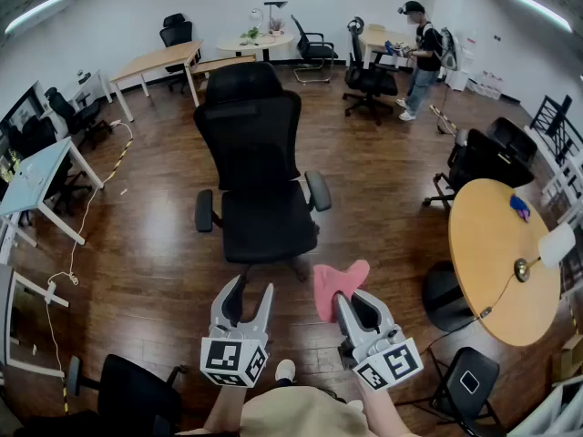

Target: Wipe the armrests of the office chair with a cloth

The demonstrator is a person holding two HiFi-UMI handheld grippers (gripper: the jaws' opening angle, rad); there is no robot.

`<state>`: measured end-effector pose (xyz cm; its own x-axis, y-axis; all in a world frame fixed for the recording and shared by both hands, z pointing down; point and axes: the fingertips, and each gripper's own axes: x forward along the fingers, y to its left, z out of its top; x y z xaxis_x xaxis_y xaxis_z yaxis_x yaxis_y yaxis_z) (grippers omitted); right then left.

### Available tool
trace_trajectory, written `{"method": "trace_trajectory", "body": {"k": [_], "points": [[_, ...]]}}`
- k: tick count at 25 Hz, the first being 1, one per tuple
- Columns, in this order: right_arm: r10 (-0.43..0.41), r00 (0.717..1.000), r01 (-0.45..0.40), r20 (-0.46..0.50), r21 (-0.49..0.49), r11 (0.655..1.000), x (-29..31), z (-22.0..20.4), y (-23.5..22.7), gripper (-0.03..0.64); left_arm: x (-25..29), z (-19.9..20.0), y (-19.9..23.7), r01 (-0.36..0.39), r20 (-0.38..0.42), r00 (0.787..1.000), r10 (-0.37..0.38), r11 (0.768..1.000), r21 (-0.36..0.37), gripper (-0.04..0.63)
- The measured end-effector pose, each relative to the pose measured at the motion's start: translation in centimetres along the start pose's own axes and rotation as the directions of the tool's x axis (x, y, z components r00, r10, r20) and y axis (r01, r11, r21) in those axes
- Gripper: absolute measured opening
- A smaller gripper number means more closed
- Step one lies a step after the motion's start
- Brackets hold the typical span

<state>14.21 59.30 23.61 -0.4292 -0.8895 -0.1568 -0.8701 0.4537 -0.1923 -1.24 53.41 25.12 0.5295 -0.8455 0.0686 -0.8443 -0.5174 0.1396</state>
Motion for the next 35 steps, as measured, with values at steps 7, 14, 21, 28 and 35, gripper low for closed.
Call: {"method": "trace_trajectory", "body": {"k": [7, 14, 21, 28, 35], "points": [[0.075, 0.997, -0.074, -0.031, 0.018, 0.997, 8.7, -3.0, 4.2, 0.066, -0.6, 0.3, 9.7, -0.072, 0.01, 0.997, 0.072, 0.997, -0.029, 0.192], [0.06, 0.997, -0.06, -0.052, 0.001, 0.998, 13.0, -2.5, 3.8, 0.066, 1.4, 1.6, 14.0, -0.072, 0.025, 0.997, 0.073, 0.997, -0.019, 0.192], [0.004, 0.997, -0.004, -0.071, 0.012, 1.0, 14.8, -3.4, 0.5, 0.066, 5.8, 0.9, 14.8, -0.029, 0.013, 0.999, 0.03, 0.999, -0.043, 0.193], [0.029, 0.998, -0.027, -0.056, 0.039, 0.999, 19.5, -4.5, -6.4, 0.066, 13.5, 0.5, 15.2, -0.036, 0.035, 0.999, 0.038, 0.998, -0.047, 0.192], [0.071, 0.997, -0.068, -0.039, 0.056, 0.996, 25.5, -2.4, -14.8, 0.066, 23.1, 2.9, 14.7, -0.057, 0.042, 0.997, 0.058, 0.998, -0.024, 0.192]]}}
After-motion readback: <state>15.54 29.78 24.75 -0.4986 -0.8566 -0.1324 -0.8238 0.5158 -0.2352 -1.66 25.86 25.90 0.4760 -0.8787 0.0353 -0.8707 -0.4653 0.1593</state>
